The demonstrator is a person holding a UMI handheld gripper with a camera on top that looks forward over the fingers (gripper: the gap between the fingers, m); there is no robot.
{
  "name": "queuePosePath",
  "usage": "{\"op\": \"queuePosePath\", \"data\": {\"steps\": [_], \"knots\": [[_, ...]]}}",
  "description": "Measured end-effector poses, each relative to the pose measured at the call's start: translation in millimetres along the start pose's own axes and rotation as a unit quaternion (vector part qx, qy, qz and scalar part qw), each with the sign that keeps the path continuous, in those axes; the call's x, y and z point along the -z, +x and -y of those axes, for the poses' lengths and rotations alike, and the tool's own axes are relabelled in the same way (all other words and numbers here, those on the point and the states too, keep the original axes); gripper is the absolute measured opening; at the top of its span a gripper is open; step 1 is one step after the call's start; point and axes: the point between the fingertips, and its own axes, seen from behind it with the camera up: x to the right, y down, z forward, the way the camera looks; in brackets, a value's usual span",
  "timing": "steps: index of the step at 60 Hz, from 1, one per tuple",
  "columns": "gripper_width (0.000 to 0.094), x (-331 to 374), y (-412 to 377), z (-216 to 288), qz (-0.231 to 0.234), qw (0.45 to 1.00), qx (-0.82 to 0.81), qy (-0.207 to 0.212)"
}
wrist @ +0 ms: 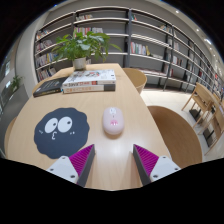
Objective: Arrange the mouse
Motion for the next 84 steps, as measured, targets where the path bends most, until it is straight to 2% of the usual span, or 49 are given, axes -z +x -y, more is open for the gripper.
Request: {"op": "queuePosePath", "data": {"steps": [13,16,21,29,35,38,50,56,60,65,67,72,84], "knots": [[0.0761,-59.2,-1.3,54.3,0.015,1.0,-0.007,0.009],[0.0688,-65.4,1.2,61.0,0.013,1.0,-0.006,0.011],[0.0487,-72.3,2.8,67.2,0.015,1.0,-0.007,0.014],[0.0428,-75.0,4.2,68.9,0.019,1.0,-0.002,0.01],[0.0343,-72.5,4.4,66.0,0.021,1.0,-0.005,-0.021],[0.0334,-61.4,3.7,75.1,0.023,0.999,-0.017,-0.031],[0.0333,34.6,-2.6,227.4,0.019,0.995,-0.018,0.1],[0.0332,75.3,-33.4,274.8,0.026,0.988,-0.01,0.154],[0.0331,86.5,-72.0,289.1,0.048,0.984,0.0,0.17],[0.0331,85.8,-125.3,275.0,0.076,0.983,0.02,0.165],[0.033,84.1,-148.1,252.9,0.086,0.983,0.027,0.158],[0.0331,59.5,-184.4,206.9,0.11,0.988,0.015,0.104],[0.0331,-10.1,-182.4,82.8,0.06,0.998,0.024,0.004]]}}
